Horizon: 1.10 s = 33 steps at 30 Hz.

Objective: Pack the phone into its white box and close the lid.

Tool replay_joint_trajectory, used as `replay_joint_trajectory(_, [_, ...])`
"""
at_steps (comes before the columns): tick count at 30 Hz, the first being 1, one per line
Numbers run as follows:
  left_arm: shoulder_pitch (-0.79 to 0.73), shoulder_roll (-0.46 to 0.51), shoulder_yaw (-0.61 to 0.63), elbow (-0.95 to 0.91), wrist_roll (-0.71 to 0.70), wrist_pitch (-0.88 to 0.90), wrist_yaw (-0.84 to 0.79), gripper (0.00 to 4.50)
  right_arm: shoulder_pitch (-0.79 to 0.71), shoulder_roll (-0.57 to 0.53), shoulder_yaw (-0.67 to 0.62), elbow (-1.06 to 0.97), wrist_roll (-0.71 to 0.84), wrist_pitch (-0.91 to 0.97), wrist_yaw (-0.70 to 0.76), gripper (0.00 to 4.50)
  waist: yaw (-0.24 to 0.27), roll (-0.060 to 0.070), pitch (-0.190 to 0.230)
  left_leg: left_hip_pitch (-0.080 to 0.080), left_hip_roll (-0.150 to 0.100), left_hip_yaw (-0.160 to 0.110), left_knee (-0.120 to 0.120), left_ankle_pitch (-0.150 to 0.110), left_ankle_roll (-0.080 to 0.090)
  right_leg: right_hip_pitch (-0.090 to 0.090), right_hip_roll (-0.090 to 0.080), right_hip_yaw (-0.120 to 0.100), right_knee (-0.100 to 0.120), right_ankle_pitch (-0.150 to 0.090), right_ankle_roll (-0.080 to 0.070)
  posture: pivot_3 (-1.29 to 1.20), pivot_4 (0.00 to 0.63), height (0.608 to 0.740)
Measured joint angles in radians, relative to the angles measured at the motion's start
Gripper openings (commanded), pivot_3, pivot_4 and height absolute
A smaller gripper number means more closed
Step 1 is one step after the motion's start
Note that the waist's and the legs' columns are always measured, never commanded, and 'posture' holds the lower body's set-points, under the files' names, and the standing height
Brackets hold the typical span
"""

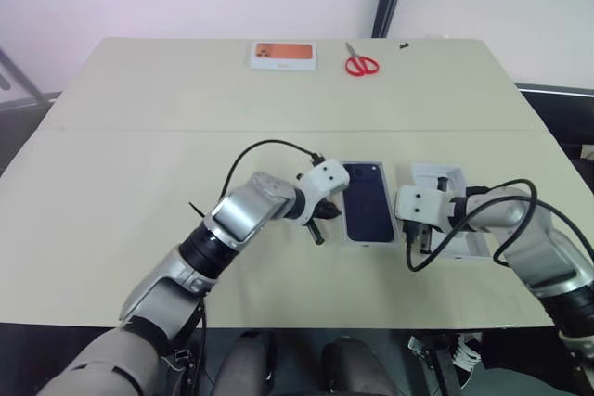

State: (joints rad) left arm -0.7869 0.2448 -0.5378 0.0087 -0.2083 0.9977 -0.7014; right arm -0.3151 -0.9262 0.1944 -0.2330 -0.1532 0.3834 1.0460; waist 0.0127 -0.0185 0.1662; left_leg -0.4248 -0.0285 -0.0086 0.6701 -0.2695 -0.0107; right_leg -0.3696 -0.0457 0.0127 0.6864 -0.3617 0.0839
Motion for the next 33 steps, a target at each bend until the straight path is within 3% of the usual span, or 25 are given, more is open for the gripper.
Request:
replay_joint_trajectory(21, [0.010, -0.014, -0.010, -0.059, -0.005, 0.063, -0.056, 0.04, 0.046, -0.067, -0.051, -0.076, 0.036, 0.057, 0.072, 0.00, -0.001, 0.000, 0.000, 0.000, 0.000, 0.000, 0.000, 0.000, 0.000, 0.000, 0.000, 0.000, 0.000, 0.000, 0.000, 0.00, 0.150, 0.740])
replay_joint_trajectory(24, [0.009, -0.016, 0.020, -0.061, -0.022, 0.043, -0.062, 0.00, 0.025, -0.094, -0.090, -0.089, 0.072, 0.092, 0.098, 0.89, 0.000, 0.000, 0.000, 0.000, 0.000, 0.000, 0.000, 0.000, 0.000, 0.000, 0.000, 0.000, 0.000, 0.000, 0.000, 0.00, 0.150, 0.740])
replay_joint_trajectory(31, [-0.018, 0.011, 0.129, -0.097, -0.063, -0.031, -0.088, 0.00, -0.013, -0.123, -0.200, -0.181, 0.228, 0.273, 0.135, 4.48, 0.000, 0.000, 0.000, 0.000, 0.000, 0.000, 0.001, 0.000, 0.000, 0.001, 0.000, 0.000, 0.000, 0.000, 0.000, 0.00, 0.150, 0.740])
replay_joint_trajectory(33, [-0.019, 0.040, 0.132, -0.095, -0.064, -0.046, -0.099, 0.00, 0.010, -0.139, -0.209, -0.186, 0.250, 0.310, 0.131, 4.48, 0.000, 0.000, 0.000, 0.000, 0.000, 0.000, 0.001, 0.000, 0.001, 0.001, 0.000, 0.000, 0.000, 0.000, 0.000, 0.00, 0.150, 0.740])
